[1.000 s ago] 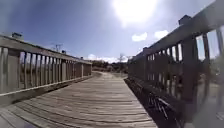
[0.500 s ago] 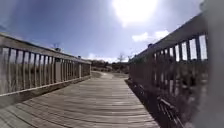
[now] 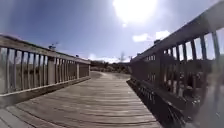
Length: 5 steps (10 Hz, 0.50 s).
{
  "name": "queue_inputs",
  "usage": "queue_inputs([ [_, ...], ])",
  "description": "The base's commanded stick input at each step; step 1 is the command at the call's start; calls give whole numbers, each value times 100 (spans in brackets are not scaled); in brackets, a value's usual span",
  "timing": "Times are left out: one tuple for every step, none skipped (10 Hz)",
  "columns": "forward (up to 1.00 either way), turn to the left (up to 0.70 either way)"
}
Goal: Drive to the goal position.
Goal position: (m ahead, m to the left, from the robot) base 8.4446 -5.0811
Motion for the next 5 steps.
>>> queue_inputs([
  [70,0],
  [70,0],
  [70,0],
  [70,0],
  [70,0],
])
